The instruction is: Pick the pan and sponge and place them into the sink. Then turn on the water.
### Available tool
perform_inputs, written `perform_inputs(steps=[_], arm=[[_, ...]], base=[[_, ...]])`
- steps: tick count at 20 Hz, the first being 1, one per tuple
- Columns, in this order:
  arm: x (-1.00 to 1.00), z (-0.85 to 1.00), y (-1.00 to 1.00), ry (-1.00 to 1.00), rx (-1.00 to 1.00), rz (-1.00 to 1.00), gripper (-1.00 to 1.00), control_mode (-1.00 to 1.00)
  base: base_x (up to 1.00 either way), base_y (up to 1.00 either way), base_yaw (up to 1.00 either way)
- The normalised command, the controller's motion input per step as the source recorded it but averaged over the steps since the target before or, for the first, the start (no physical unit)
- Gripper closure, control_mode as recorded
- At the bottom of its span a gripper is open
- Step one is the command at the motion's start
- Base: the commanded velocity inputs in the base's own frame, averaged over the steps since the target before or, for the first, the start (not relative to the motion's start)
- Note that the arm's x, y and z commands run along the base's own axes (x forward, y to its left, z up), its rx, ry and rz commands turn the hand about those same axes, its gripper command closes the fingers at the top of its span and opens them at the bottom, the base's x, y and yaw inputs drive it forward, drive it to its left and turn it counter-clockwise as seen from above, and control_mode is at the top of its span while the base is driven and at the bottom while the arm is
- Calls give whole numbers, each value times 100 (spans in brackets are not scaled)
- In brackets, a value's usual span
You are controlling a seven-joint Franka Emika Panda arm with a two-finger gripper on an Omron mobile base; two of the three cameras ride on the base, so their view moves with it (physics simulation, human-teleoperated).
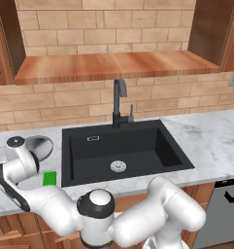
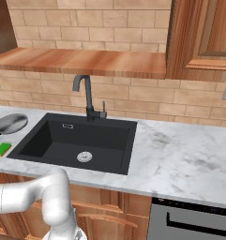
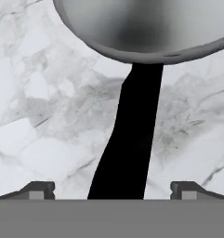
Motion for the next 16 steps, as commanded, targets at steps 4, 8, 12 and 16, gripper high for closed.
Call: perform_inputs(steps=[4, 8, 12, 16], arm=[[19, -20, 6, 1, 0, 0, 100, -100], [32, 0, 0, 0, 0, 0, 100, -100], [10, 7, -7, 0, 1, -6, 100, -100], [0, 30, -10, -1, 5, -15, 100, -100]], base=[[0, 0, 0], [0, 0, 0], [0, 0, 0], [0, 0, 0]])
